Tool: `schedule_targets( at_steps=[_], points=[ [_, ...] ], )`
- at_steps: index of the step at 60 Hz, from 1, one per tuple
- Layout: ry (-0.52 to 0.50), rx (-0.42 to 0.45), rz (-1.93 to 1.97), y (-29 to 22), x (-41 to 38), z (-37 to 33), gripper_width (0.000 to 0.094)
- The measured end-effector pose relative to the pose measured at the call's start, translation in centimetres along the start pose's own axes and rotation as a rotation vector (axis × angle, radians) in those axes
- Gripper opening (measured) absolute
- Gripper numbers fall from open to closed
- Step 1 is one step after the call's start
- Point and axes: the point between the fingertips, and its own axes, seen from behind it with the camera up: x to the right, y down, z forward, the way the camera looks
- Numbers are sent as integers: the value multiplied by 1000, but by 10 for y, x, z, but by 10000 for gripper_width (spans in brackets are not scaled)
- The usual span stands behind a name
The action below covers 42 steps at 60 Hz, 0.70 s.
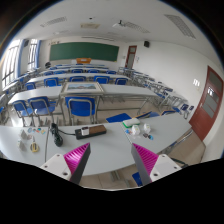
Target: Unplug charger
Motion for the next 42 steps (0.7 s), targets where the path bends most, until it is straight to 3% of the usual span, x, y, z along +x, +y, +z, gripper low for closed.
schedule_targets(
  at_steps=[23, 33, 42],
  points=[
    [-10, -72, -1, 48, -5, 19, 853],
    [-134, -77, -27, 63, -61, 58, 856],
    [-253, 2, -52, 51, -119, 127, 858]
  ],
)
